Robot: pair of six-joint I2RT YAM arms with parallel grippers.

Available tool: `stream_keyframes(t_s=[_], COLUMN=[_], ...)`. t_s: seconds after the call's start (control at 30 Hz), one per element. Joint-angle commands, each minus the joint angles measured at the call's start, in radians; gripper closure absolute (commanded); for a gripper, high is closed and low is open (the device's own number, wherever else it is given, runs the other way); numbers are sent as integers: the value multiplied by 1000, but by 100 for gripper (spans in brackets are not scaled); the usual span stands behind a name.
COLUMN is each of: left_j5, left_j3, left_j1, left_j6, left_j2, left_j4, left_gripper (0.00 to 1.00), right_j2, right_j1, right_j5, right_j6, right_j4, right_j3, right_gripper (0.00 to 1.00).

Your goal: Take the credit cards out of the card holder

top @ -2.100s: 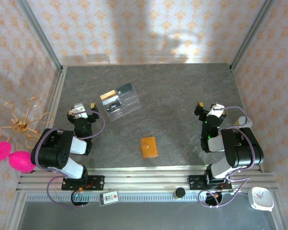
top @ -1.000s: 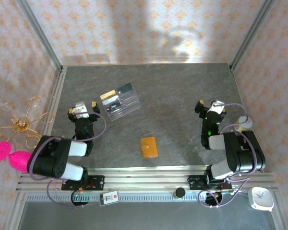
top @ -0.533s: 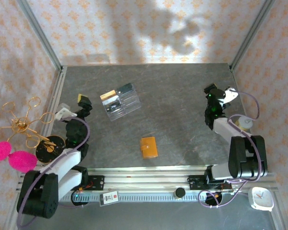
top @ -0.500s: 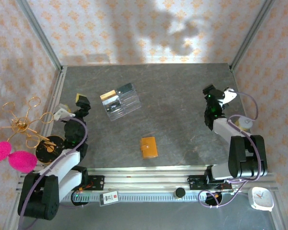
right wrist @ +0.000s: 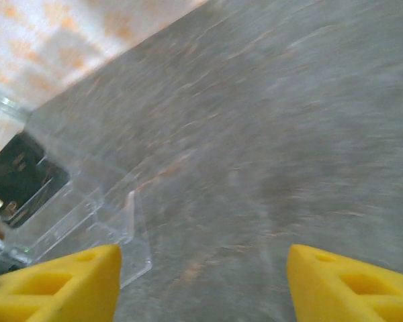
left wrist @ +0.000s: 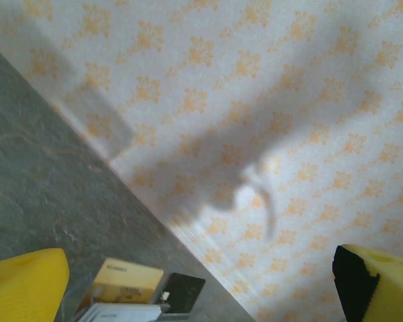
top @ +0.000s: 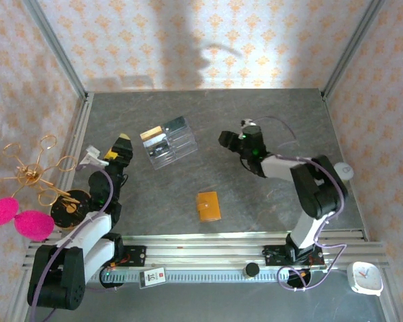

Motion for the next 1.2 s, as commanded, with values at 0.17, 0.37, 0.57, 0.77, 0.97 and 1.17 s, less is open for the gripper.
stream_keyframes(t_s=[0.17, 0.37, 0.57, 0.77, 0.97, 1.17], left_j5=[213, 209, 172, 180, 172, 164], left_j3=[131, 158, 197, 213, 222, 222], left_j1=[-6, -81, -169, -189, -206, -215], left_j6=[16, 83, 142, 157, 182, 192], left_j2=[5, -36, -59, -59, -54, -70], left_j4=[-65, -129, -195, -230, -259, -284], left_gripper=[2, 6, 17, 22, 24, 25], right_j2=[245, 338, 376, 399, 428, 421], right_j1=[94, 121, 127, 134, 146, 149], right_j5=[-66, -73, -65, -71, -68, -17], right_j6=[-87, -101, -84, -91, -93, -85], right_j4=[-62, -99, -116, -130, -153, -169], right_j3=[289, 416, 449, 461, 492, 481], right_gripper=[42, 38, 45, 50, 53, 65])
